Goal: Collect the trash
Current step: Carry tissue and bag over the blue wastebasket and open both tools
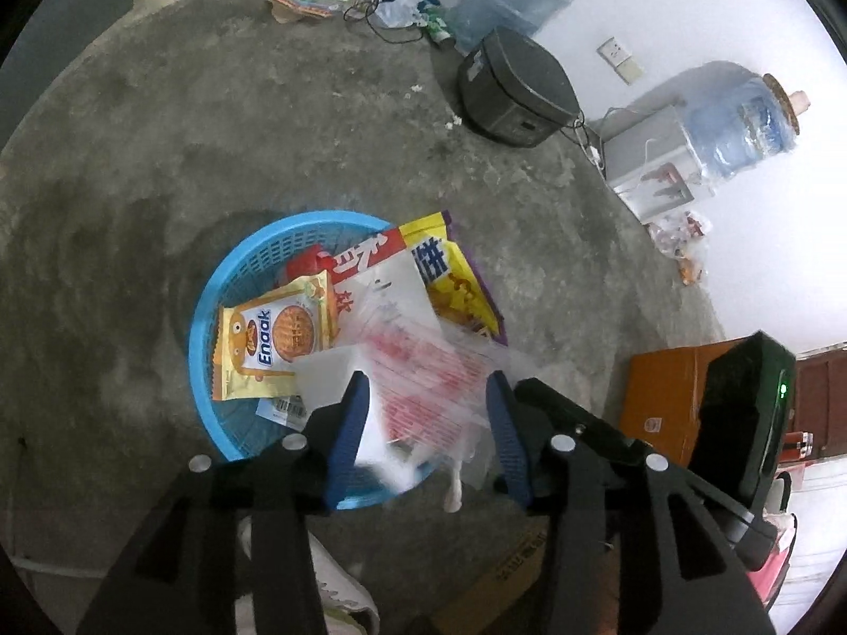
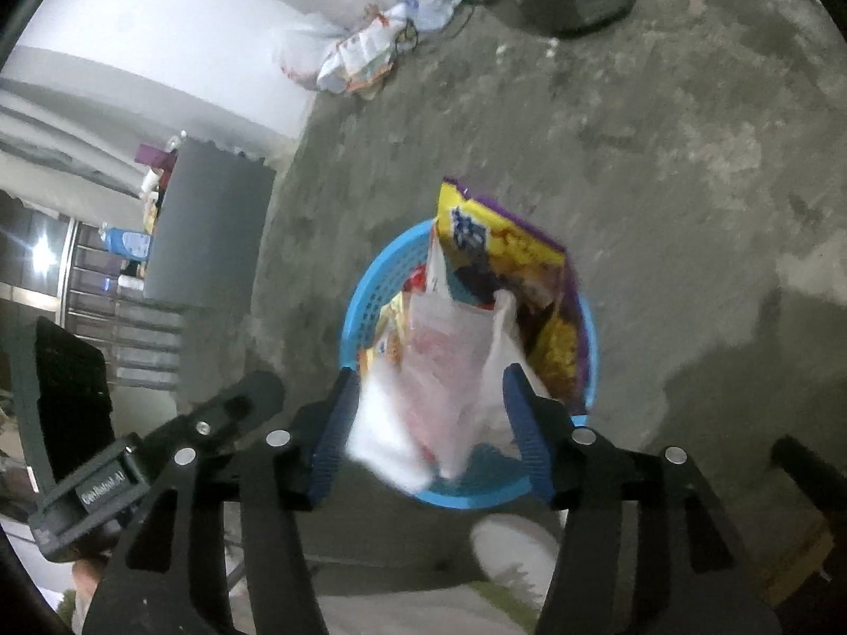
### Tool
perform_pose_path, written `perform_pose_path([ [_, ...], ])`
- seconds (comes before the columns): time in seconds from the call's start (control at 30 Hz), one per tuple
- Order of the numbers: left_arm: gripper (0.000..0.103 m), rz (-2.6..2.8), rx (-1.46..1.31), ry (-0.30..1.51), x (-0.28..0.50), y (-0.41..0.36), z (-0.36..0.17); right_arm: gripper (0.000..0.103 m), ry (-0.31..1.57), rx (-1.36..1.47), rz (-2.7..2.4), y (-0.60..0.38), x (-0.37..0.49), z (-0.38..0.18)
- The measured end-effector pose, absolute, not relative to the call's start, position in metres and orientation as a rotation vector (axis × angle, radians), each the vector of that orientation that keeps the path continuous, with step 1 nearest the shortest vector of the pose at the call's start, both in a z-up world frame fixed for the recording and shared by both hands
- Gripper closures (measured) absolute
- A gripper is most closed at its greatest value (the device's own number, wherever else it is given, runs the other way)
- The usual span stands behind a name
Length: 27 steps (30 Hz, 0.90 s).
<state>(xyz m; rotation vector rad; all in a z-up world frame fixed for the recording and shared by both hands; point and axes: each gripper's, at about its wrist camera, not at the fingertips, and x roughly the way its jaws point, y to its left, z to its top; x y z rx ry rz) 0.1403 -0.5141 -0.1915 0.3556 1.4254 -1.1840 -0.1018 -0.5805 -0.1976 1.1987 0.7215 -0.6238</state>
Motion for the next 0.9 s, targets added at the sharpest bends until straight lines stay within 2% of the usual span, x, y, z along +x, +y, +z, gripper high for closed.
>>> perform_pose_path([
  [0.17,0.054,-1.192,0.313,1.353,0.143,-0.502,-0.163,0.045,0.688,1.172,-0.630,-0.577,-0.108,-0.185],
  [0.43,0.041,-1.200,0.258,1.170,0.145,-0.458,-0.093,0.044,0.617,1.100,-0.630,-0.562,-0.103,-0.156],
  [0.67,0.037,-1.173,0.205,1.071,0.147,-0.406,-0.047,0.044,0.614,0.993,-0.617,-0.536,-0.102,-0.127],
  [0.77,0.031,-1.159,0.181,1.005,0.142,-0.371,-0.022,0.041,0.612,0.922,-0.588,-0.516,-0.099,-0.103],
  [0.87,0.021,-1.083,0.129,0.895,0.135,-0.321,0.011,0.034,0.609,0.809,-0.555,-0.488,-0.094,-0.071],
  [0.9,0.014,-1.056,0.110,0.856,0.132,-0.305,0.021,0.030,0.608,0.765,-0.543,-0.478,-0.092,-0.061],
])
